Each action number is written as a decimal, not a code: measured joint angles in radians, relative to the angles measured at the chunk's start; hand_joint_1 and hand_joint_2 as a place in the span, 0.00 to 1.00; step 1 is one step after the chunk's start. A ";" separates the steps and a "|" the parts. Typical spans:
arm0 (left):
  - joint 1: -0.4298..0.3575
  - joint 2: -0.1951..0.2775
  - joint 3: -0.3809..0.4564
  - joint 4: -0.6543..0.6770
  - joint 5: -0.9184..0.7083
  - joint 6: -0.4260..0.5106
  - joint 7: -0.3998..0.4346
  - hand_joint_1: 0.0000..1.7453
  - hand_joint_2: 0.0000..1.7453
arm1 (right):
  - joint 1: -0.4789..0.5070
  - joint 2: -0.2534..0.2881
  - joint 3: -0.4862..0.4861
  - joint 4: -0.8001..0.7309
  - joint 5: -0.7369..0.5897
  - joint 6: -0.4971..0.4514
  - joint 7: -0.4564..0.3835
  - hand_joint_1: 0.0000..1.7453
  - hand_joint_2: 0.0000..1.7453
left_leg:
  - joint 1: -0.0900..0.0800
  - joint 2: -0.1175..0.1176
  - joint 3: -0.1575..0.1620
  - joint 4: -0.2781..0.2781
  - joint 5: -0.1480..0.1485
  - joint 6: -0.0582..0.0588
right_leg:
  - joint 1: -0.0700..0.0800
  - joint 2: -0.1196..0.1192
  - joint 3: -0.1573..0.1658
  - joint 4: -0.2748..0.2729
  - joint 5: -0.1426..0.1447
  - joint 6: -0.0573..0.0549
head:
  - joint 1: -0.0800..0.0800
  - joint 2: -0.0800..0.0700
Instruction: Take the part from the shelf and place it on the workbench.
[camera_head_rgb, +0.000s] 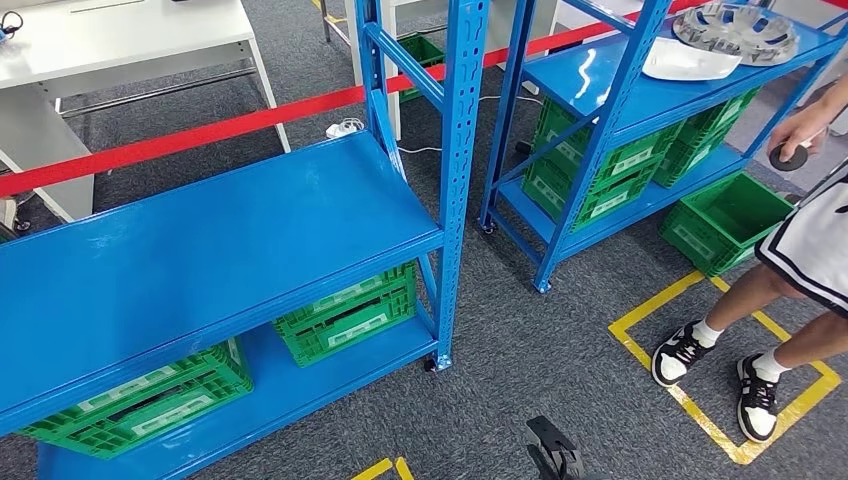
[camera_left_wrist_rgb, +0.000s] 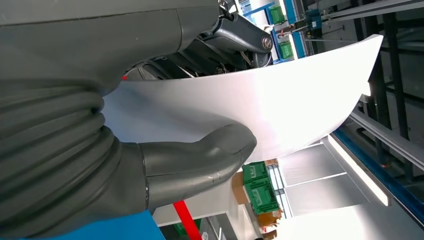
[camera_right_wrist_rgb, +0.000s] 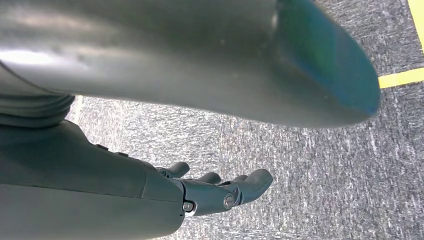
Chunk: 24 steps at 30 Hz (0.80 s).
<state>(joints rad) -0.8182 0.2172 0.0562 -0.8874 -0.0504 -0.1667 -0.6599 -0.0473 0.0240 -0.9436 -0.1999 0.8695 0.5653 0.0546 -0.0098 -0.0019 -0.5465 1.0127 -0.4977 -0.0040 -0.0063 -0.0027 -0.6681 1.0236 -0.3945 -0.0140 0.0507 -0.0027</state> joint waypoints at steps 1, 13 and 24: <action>0.002 0.004 -0.004 -0.001 0.002 0.002 -0.001 1.00 1.00 | 0.000 0.000 0.000 0.000 0.002 0.000 0.000 0.00 0.00 | 0.000 0.000 0.000 0.000 0.000 0.000 | 0.000 0.000 0.000 0.000 0.000 0.000 | 0.000 0.000; 0.033 0.017 -0.053 -0.006 0.006 0.008 0.010 1.00 1.00 | -0.004 0.001 -0.001 0.000 0.004 0.000 0.002 0.00 0.00 | -0.004 0.000 -0.003 0.004 -0.001 0.002 | -0.007 -0.001 0.000 -0.001 0.003 0.004 | 0.000 0.000; 0.028 0.025 -0.103 0.010 0.008 0.005 0.009 1.00 1.00 | -0.003 0.004 -0.014 0.000 -0.008 0.000 0.004 0.00 0.00 | 0.001 0.006 -0.024 -0.012 0.044 0.034 | -0.008 0.004 -0.066 0.169 -0.122 0.028 | 0.008 0.000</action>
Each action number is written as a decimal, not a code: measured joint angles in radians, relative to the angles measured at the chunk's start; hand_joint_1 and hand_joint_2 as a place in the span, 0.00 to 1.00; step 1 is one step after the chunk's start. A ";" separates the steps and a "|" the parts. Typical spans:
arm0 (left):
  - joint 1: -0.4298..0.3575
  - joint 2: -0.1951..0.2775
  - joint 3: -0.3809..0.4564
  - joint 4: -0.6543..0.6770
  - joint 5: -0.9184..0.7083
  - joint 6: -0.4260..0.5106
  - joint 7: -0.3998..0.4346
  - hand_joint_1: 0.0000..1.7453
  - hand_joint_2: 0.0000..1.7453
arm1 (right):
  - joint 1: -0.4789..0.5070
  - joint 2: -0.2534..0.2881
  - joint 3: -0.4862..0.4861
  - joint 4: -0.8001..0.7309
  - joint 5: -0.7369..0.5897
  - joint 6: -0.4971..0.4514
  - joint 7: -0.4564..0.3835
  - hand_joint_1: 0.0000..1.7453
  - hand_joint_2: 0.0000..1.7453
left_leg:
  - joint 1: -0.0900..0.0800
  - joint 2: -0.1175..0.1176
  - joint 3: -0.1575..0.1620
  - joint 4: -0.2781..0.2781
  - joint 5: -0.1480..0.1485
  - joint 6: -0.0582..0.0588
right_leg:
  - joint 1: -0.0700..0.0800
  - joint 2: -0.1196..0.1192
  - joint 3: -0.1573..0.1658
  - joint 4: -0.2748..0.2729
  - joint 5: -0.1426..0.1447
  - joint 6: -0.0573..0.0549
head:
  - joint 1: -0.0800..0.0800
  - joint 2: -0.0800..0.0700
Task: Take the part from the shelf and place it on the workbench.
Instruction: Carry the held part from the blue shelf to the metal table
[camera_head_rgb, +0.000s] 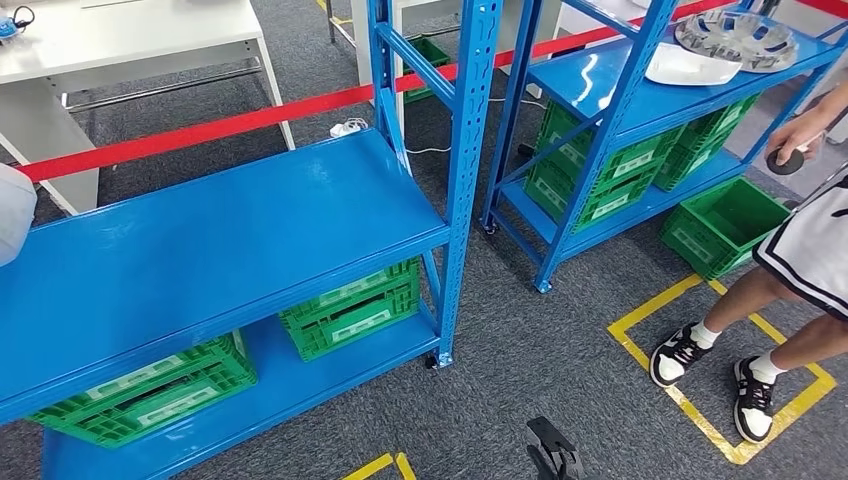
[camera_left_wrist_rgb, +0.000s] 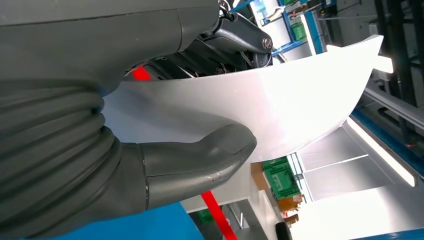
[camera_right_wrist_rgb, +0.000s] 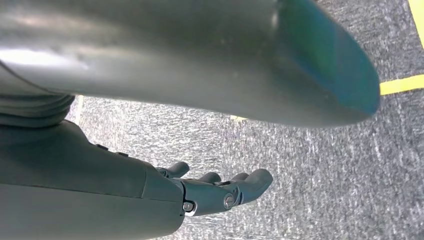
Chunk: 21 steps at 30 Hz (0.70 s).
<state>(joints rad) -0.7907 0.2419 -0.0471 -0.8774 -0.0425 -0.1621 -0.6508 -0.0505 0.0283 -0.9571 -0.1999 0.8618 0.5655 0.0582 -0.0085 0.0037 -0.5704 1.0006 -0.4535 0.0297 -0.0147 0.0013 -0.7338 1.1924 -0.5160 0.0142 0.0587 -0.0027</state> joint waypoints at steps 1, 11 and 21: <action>0.000 -0.001 -0.003 0.003 0.000 0.000 0.000 1.00 1.00 | 0.000 0.000 -0.001 0.000 0.000 0.000 0.000 0.00 0.00 | 0.000 0.000 -0.009 0.003 0.004 0.000 | 0.000 0.000 -0.020 0.065 -0.033 0.001 | 0.001 0.000; 0.008 0.000 -0.015 -0.007 0.003 0.007 -0.003 1.00 1.00 | -0.003 0.001 -0.008 0.000 0.002 0.000 0.000 0.00 0.00 | 0.005 -0.007 -0.074 0.045 0.031 -0.052 | 0.001 0.006 0.130 -0.129 0.024 -0.033 | 0.000 0.000; 0.025 0.006 -0.017 -0.023 0.005 0.005 0.013 1.00 1.00 | -0.003 0.003 -0.009 0.000 0.004 -0.001 0.001 0.00 0.00 | 0.011 -0.007 -0.024 0.183 -0.100 -0.069 | 0.003 -0.002 0.032 -0.134 0.116 -0.054 | -0.003 0.000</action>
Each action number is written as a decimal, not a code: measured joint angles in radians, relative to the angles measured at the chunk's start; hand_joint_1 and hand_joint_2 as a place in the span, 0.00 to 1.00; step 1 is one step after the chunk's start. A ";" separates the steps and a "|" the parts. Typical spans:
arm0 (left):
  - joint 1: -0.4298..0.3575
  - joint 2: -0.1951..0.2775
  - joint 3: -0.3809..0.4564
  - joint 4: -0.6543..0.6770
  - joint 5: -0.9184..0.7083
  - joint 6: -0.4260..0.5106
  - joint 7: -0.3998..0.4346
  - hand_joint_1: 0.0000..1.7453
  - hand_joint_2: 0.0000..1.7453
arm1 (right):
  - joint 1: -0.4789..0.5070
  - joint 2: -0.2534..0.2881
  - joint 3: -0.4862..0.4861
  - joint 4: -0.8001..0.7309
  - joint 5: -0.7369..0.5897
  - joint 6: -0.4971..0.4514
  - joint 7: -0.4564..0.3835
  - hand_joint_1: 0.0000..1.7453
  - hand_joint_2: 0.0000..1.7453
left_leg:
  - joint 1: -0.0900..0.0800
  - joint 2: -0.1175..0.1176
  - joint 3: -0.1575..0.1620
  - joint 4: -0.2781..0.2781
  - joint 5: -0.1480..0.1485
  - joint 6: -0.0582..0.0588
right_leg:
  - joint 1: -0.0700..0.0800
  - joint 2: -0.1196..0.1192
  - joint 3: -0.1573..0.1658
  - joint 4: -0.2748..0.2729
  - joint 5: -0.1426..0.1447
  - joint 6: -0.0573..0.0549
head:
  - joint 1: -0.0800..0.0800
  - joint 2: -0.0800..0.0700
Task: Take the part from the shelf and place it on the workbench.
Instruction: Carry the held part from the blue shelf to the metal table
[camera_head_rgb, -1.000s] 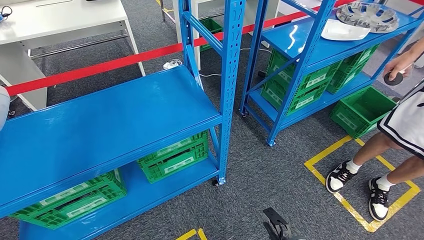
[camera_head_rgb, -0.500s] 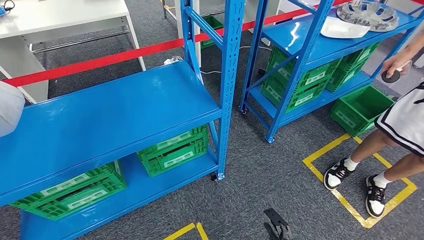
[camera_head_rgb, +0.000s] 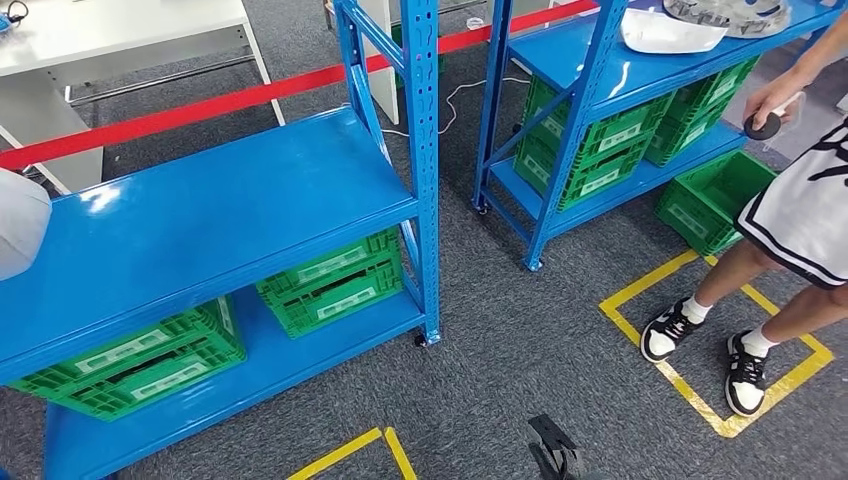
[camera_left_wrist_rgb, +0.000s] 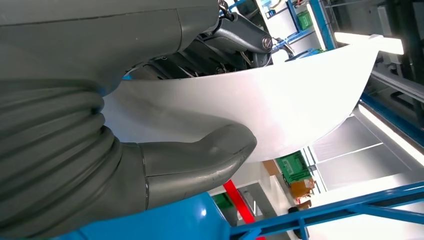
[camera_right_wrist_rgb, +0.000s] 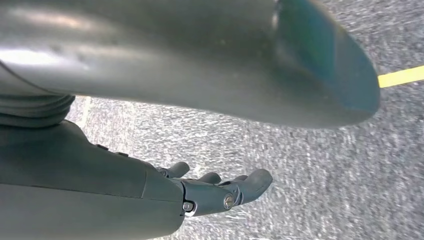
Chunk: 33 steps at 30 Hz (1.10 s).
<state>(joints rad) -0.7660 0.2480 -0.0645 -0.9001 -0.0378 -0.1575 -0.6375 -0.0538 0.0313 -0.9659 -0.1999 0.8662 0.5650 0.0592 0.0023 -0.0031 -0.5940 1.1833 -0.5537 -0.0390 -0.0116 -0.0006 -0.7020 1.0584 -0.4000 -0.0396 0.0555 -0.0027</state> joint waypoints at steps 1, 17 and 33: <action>-0.001 0.000 -0.001 -0.005 -0.001 0.000 0.000 1.00 1.00 | 0.000 0.000 0.000 0.000 0.000 0.000 0.000 0.00 0.00 | -0.003 0.001 0.051 -0.069 0.005 0.006 | 0.000 0.000 -0.005 -0.001 0.010 0.004 | 0.001 0.000; 0.009 0.008 -0.004 -0.025 -0.012 -0.004 0.003 1.00 1.00 | -0.003 0.003 -0.008 0.000 0.013 0.007 -0.006 0.00 0.00 | -0.004 0.006 -0.081 -0.149 0.159 0.037 | -0.002 0.007 0.130 0.053 -0.123 0.045 | 0.004 0.000; 0.043 0.047 -0.004 -0.056 -0.003 -0.010 -0.003 1.00 1.00 | 0.000 0.003 -0.008 0.000 0.020 0.007 -0.007 0.00 0.00 | -0.004 0.004 0.084 -0.131 0.018 0.009 | 0.001 -0.005 0.020 -0.010 -0.004 0.016 | 0.001 0.000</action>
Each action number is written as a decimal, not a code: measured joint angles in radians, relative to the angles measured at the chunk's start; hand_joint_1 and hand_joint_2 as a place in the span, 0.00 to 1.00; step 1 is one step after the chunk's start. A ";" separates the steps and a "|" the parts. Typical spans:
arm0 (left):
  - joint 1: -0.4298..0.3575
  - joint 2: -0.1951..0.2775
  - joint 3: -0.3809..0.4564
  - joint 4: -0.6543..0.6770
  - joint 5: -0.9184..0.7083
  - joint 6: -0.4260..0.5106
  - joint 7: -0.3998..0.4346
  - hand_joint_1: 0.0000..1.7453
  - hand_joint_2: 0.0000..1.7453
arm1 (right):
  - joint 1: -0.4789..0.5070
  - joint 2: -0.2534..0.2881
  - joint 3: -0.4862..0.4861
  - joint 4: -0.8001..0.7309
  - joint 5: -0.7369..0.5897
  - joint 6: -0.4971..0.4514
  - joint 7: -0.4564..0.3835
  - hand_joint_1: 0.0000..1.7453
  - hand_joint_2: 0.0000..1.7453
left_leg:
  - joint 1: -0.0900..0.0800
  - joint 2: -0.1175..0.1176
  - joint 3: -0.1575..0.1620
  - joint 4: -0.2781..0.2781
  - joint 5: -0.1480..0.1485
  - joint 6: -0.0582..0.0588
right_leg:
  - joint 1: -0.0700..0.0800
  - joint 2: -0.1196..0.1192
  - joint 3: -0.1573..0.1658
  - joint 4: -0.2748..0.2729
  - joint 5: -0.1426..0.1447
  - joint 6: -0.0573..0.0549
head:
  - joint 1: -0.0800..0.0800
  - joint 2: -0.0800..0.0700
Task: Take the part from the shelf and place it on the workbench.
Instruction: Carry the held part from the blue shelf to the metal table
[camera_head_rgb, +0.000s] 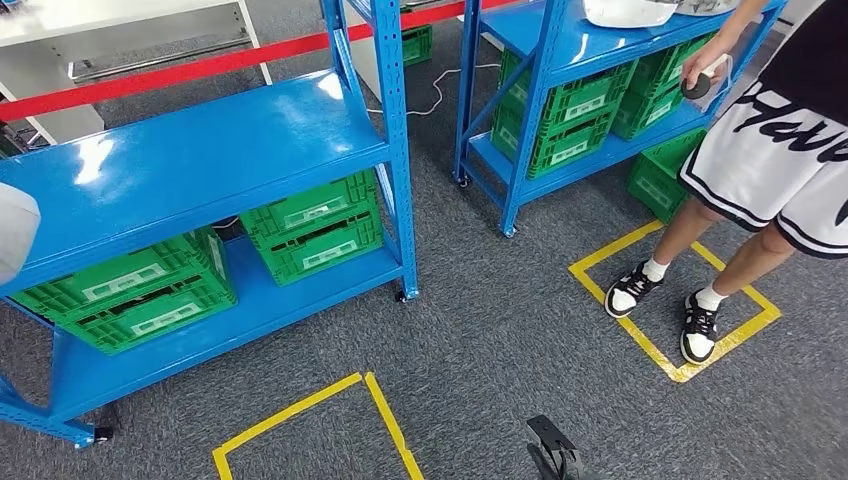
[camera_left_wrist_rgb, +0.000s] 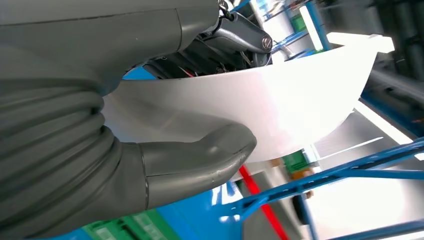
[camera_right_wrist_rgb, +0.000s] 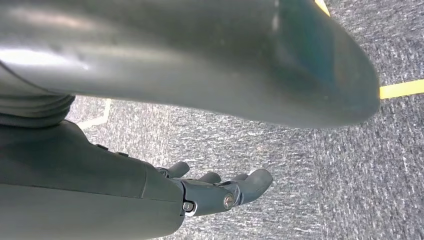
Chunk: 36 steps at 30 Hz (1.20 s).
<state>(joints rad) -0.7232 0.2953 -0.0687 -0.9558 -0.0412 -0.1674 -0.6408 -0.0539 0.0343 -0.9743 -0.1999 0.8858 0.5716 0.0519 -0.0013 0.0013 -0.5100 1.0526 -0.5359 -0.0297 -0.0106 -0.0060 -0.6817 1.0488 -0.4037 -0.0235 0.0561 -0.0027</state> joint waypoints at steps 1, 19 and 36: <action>-0.001 0.001 0.000 -0.003 0.000 0.000 0.000 1.00 1.00 | 0.000 0.000 0.000 0.000 0.000 0.000 0.000 0.00 0.00 | -0.004 -0.001 0.014 -0.029 -0.010 0.006 | -0.001 0.000 -0.001 -0.004 0.010 0.007 | -0.001 0.000; -0.003 0.012 0.000 -0.001 0.009 -0.005 -0.001 1.00 1.00 | -0.004 0.000 0.000 0.000 0.001 0.004 0.000 0.00 0.00 | 0.000 0.004 -0.174 -0.017 0.163 0.008 | 0.004 0.005 0.154 -0.016 -0.133 0.002 | 0.000 0.000; -0.015 0.008 -0.006 0.010 0.021 0.006 -0.002 1.00 1.00 | 0.001 0.001 -0.003 0.000 0.003 0.003 0.001 0.00 0.00 | 0.002 0.007 -0.023 -0.046 0.038 0.043 | -0.002 0.002 -0.020 0.023 -0.029 0.035 | -0.001 0.000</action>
<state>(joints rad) -0.7386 0.3037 -0.0748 -0.9456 -0.0202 -0.1610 -0.6430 -0.0530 0.0357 -0.9777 -0.1999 0.8885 0.5745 0.0525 0.0011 0.0087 -0.5328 1.0071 -0.4980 0.0128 -0.0128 -0.0040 -0.7017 1.0717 -0.4328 0.0117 0.0546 -0.0027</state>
